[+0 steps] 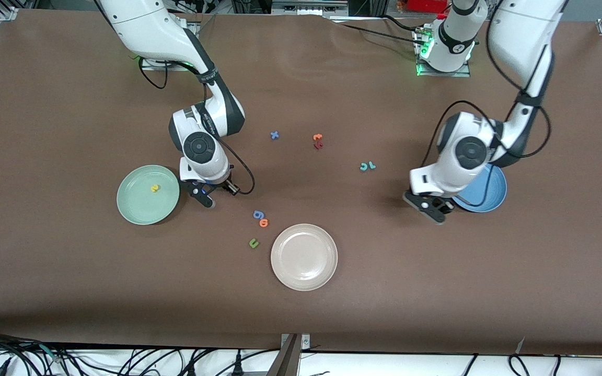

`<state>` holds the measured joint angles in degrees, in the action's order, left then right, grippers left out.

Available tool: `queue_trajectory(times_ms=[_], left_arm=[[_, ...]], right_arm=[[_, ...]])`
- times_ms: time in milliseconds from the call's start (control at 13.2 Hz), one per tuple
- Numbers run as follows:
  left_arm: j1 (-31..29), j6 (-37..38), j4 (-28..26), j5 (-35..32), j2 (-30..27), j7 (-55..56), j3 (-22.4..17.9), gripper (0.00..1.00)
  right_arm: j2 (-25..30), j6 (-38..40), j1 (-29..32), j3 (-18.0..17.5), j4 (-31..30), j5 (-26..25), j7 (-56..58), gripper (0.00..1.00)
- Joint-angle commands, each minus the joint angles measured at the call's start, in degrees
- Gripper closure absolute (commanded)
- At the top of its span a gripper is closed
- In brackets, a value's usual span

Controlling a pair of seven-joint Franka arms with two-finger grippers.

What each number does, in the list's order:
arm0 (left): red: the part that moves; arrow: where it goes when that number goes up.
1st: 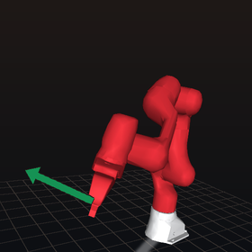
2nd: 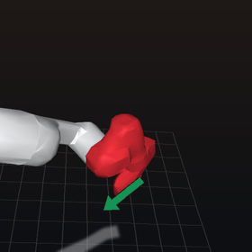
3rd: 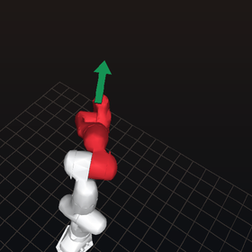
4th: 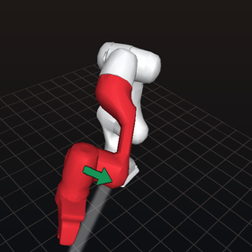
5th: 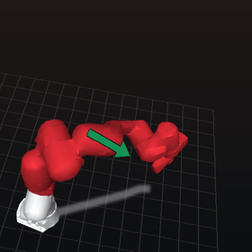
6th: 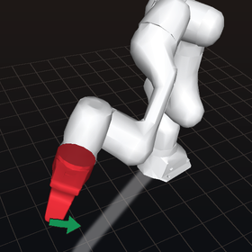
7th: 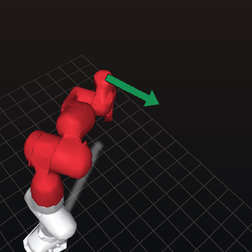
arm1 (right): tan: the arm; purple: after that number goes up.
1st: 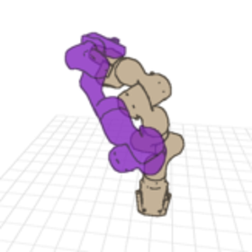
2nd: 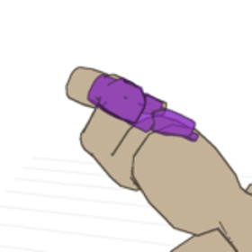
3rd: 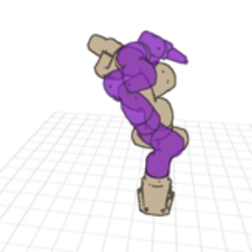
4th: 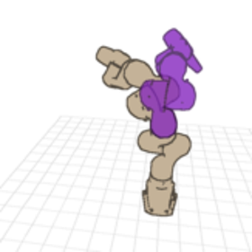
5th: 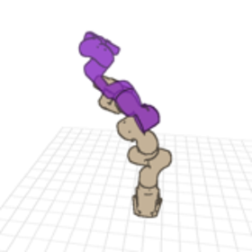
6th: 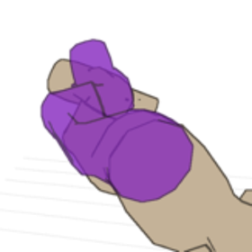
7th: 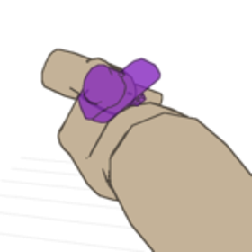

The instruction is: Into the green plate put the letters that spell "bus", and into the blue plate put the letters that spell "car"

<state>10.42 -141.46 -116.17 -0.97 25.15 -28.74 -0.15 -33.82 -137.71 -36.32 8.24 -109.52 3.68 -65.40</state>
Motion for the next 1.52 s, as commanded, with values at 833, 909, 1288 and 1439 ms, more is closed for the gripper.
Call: queue_trajectory(times_ms=[833, 909, 1288, 1439], left_arm=[[-1.28, 8.31, -4.15, 11.43, 0.25, -1.08, -11.01, 0.77], [-1.28, 8.31, -4.15, 11.34, 0.34, -0.1, -11.1, 0.68], [-0.67, 9.35, -3.19, 10.55, -0.54, 0.26, -10.84, 0.23], [1.6, 14.17, -1.88, 10.64, -2.47, 6.9, -9.53, 0.26]], right_arm=[[4.64, 16.85, 6.89, 12.68, 1.5, 5.28, 42.37, 0.0], [4.72, 16.94, 6.36, 12.68, 1.59, 5.89, 41.5, 0.0], [3.76, 13.19, -2.68, 12.68, 1.33, 11.25, 24.56, 0.0], [2.45, 8.71, -5.15, 12.59, 0.28, 11.44, 19.11, 0.01]])
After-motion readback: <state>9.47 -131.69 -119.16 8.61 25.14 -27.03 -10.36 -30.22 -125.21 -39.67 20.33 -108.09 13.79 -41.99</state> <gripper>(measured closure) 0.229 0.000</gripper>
